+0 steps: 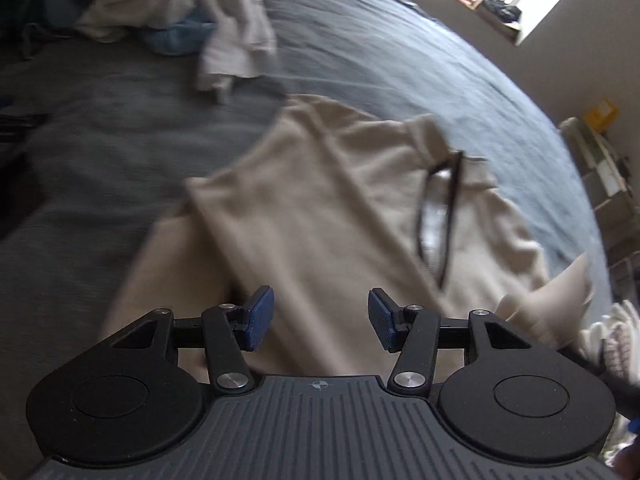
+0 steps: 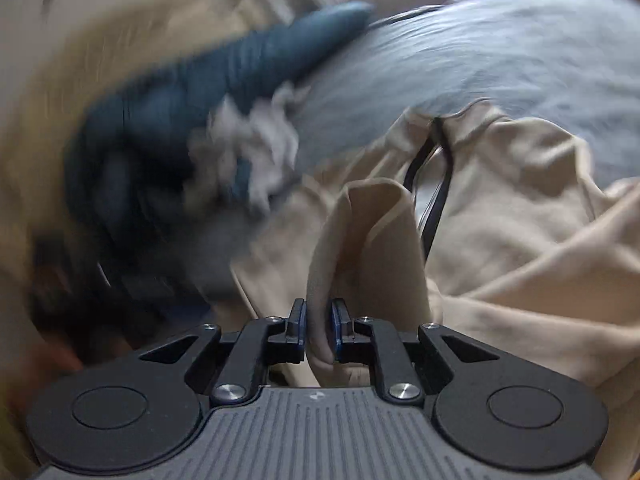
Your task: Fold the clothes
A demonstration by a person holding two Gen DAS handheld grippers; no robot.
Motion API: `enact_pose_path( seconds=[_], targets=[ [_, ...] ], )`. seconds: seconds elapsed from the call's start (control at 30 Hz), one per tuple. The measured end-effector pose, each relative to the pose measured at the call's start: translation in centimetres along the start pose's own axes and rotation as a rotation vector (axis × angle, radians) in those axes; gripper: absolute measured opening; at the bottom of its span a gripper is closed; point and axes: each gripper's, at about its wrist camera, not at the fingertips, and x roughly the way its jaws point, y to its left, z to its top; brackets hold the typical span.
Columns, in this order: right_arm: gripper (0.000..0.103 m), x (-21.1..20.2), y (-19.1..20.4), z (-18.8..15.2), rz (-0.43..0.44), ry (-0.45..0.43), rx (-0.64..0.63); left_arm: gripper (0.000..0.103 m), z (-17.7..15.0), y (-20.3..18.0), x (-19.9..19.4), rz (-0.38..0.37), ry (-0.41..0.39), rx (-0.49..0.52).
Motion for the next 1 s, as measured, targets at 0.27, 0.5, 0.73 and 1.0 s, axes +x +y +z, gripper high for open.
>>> enact_pose_path(
  seconds=[0.27, 0.5, 0.73, 1.0],
  targets=[
    [0.042, -2.1, 4.8, -2.7, -0.043, 0.126, 0.027, 0.052, 0.6, -0.1, 1.8, -0.130, 0.168, 0.087],
    [0.042, -2.1, 0.2, -1.0, -0.186, 0.014, 0.359, 0.052, 1.2, -3.7, 5.4, -0.250, 0.291, 0.263],
    [0.042, 1.9, -0.3, 0.6, -0.353, 0.033, 0.274, 0.052, 2.0, -6.0, 8.7, -0.261, 0.325, 0.396],
    [0.042, 1.7, 3.1, 1.9, -0.308, 0.011, -0.003, 0.051, 4.6, -5.9, 13.5, -0.319, 0.561, 0.296]
  ],
)
